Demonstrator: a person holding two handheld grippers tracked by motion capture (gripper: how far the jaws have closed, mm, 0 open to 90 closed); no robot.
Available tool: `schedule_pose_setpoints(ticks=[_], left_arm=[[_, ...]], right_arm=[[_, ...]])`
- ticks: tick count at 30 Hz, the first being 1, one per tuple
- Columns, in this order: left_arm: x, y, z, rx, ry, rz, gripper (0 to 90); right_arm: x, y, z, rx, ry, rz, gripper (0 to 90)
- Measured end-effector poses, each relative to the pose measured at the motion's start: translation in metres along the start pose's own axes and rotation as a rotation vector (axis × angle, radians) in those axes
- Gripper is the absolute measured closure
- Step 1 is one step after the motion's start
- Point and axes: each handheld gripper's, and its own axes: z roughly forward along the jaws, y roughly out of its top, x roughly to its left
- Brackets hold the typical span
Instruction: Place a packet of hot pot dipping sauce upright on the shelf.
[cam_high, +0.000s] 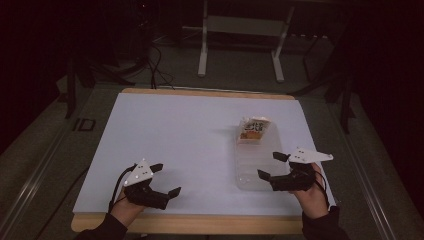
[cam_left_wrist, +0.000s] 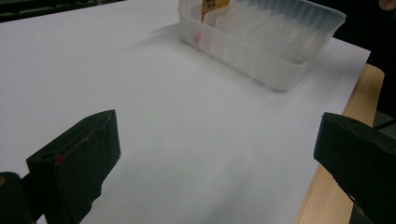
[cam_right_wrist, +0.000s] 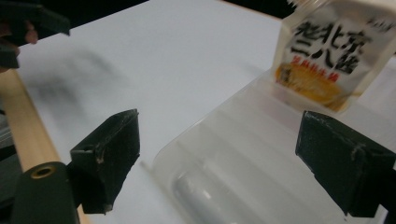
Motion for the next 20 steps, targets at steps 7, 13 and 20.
schedule_pose_setpoints(ticks=[7,13,20], left_arm=[[0.000,0.000,0.000,-0.002,-0.001,0.000,0.6],[-0.002,-0.001,0.002,0.001,-0.007,0.006,0.5],[-0.003,-0.001,0.003,0.002,-0.009,0.010,0.5]], right_arm=[[0.008,-0.011,-0.002,0.005,-0.009,-0.013,13.5],[0.005,-0.016,-0.001,-0.009,-0.009,0.003,13.6],[0.004,-0.018,0.003,0.003,0.001,0.000,13.7]])
